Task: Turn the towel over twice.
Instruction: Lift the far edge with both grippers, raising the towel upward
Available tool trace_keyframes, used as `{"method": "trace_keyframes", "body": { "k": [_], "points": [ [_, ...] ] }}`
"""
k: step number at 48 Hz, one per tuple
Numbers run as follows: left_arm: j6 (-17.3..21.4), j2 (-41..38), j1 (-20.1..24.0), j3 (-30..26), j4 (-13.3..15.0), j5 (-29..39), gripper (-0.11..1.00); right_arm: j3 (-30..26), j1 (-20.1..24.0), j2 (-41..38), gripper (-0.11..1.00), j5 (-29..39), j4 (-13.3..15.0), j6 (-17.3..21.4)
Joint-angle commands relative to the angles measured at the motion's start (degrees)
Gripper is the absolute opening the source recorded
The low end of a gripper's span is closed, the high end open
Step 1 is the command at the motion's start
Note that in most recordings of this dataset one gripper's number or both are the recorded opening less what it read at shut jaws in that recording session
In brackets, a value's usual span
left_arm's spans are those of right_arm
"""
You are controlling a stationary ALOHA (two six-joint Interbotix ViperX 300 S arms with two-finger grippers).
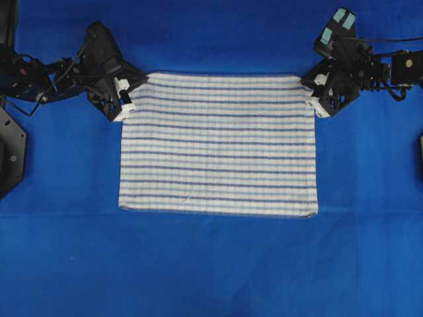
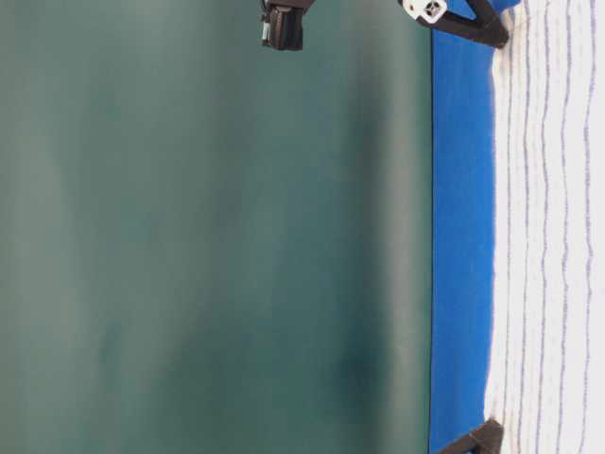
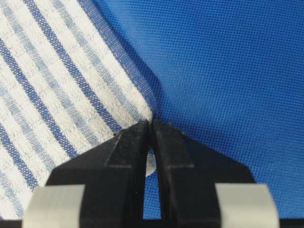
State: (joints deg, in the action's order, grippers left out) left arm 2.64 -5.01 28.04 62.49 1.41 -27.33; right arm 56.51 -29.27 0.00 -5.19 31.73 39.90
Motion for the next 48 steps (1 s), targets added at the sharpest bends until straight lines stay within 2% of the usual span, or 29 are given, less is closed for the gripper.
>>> {"method": "trace_keyframes", "body": {
  "k": [1, 13, 22, 29, 38, 48],
  "points": [
    [0.1, 1.1, 0.2, -0.4, 0.2, 0.9, 0.02, -0.6, -0.3, 1.1, 0.06, 0.9, -0.2, 0.0],
    [0.6, 6.7, 0.4, -1.3, 0.2, 3.9, 0.02, -1.3, -2.5, 6.6, 0.05, 4.7, 0.0, 0.0],
    [4.1, 12.4, 3.1, -2.5, 0.2, 4.7, 0.02, -2.3, -5.3, 12.4, 0.05, 8.3, 0.6, -0.4],
    [6.9, 16.9, 5.2, -4.2, 0.2, 4.7, 0.02, -4.1, -7.2, 18.2, 0.06, 11.8, 2.8, -0.5],
    [10.0, 21.7, 6.1, -7.2, 0.2, 5.6, 0.02, -7.4, -7.6, 24.6, 0.05, 15.8, 5.0, -0.5],
    [10.3, 26.6, 6.8, -11.2, 0.2, 10.1, 0.02, -11.0, -7.6, 29.4, 0.06, 20.0, 6.8, -0.5]
  ]
}}
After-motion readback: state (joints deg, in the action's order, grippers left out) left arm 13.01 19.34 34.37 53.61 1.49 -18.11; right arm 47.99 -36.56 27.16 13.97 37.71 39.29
